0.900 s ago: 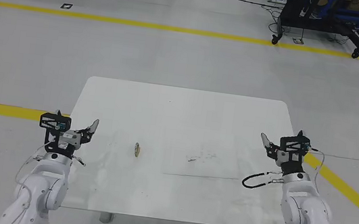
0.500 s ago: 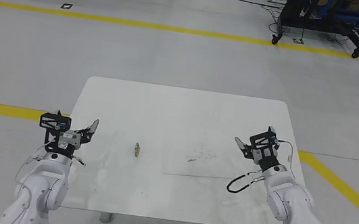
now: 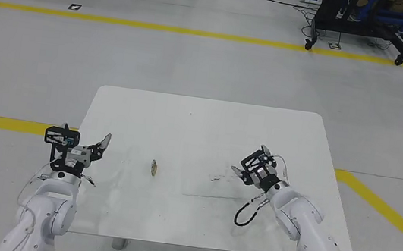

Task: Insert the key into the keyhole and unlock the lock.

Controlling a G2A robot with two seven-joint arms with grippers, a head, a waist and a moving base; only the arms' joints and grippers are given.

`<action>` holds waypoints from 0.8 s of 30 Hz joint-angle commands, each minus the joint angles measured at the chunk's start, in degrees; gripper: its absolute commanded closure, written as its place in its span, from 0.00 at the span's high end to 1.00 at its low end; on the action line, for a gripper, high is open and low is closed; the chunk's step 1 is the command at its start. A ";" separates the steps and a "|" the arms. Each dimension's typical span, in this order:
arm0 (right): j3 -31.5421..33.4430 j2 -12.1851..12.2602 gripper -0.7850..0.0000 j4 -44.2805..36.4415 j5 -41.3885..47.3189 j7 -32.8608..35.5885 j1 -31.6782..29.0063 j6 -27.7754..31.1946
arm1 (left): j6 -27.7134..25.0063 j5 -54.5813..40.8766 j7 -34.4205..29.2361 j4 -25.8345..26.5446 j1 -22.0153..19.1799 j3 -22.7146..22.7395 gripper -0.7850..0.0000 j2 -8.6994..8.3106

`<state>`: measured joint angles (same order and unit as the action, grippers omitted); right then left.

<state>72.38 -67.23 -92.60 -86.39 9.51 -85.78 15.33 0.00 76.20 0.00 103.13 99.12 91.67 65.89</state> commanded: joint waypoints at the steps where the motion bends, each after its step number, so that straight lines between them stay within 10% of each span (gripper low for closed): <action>1: 0.20 0.01 1.00 0.25 -0.49 0.45 0.02 -0.74 | 0.00 0.00 0.00 0.00 0.00 0.00 1.00 0.00; 3: -1.09 -0.22 1.00 -0.16 -2.76 3.14 0.25 -3.48 | 0.00 0.00 0.00 0.00 0.00 0.00 1.00 0.00; 8: -2.03 0.56 1.00 3.72 1.07 1.74 5.14 19.48 | 0.00 0.00 0.00 0.00 0.00 0.00 1.00 0.00; 13: -4.49 1.25 0.46 12.07 2.56 0.07 14.01 42.67 | 0.00 0.00 0.00 0.00 0.00 0.00 1.00 0.00; 24: -21.66 2.03 0.31 22.73 3.01 -1.06 27.21 42.67 | 0.00 0.00 0.00 0.00 0.00 0.00 1.00 0.00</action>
<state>51.26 -65.14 -70.11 -83.39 8.04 -59.11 57.99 0.00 76.20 0.00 103.13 99.12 91.67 65.89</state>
